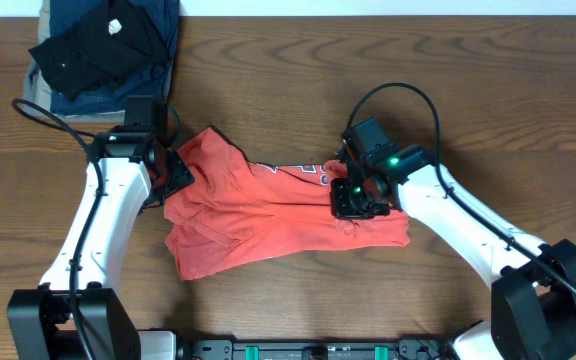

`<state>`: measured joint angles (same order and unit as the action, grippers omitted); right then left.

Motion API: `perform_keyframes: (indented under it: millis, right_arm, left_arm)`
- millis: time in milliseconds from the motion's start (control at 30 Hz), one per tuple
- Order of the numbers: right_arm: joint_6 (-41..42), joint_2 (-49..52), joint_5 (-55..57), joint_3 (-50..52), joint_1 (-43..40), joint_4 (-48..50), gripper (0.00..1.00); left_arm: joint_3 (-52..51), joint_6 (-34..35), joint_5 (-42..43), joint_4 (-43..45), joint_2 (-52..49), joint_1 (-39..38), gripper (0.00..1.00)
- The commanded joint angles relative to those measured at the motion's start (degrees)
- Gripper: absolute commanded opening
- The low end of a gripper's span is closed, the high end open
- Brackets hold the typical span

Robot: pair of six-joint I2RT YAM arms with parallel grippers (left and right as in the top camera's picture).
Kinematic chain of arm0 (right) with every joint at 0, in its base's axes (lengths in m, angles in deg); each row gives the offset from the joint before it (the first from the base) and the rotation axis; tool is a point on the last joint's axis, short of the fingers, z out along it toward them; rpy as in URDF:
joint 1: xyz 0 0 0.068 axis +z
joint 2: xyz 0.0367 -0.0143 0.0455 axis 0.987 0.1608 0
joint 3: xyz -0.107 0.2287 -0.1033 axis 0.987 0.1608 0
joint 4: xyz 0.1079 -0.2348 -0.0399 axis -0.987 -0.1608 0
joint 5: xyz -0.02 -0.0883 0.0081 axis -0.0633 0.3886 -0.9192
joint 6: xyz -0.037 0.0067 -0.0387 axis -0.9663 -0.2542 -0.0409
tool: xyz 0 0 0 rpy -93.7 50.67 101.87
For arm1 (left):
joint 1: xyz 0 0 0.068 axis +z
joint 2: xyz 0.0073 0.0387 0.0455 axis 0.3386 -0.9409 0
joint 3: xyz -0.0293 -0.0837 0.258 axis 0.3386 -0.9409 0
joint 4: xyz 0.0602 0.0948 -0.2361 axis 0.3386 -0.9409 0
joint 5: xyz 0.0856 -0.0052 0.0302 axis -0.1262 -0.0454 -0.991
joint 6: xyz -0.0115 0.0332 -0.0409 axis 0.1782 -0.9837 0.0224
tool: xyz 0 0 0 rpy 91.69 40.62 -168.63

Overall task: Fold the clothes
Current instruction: 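Fold the right end leftward over the strip with the right gripper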

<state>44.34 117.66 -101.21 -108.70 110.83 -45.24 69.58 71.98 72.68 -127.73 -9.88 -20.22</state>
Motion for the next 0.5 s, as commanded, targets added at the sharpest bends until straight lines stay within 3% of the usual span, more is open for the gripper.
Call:
perform_keyframes:
  millis: [0,167,467]
  right_arm:
    - [2.8,-1.1,-1.2,0.3,1.8,0.9,0.18]
    - [3.6,-0.9,-1.3,0.3,3.0,1.9,0.3]
    - [4.0,-1.0,-1.3,0.1,1.2,2.0,0.37]
  left_arm:
    - [-0.4,0.3,-0.3,-0.2,-0.3,0.1,0.8]
    - [-0.4,0.3,-0.3,-0.2,-0.3,0.1,0.79]
    - [-0.4,0.3,-0.3,-0.2,-0.3,0.1,0.8]
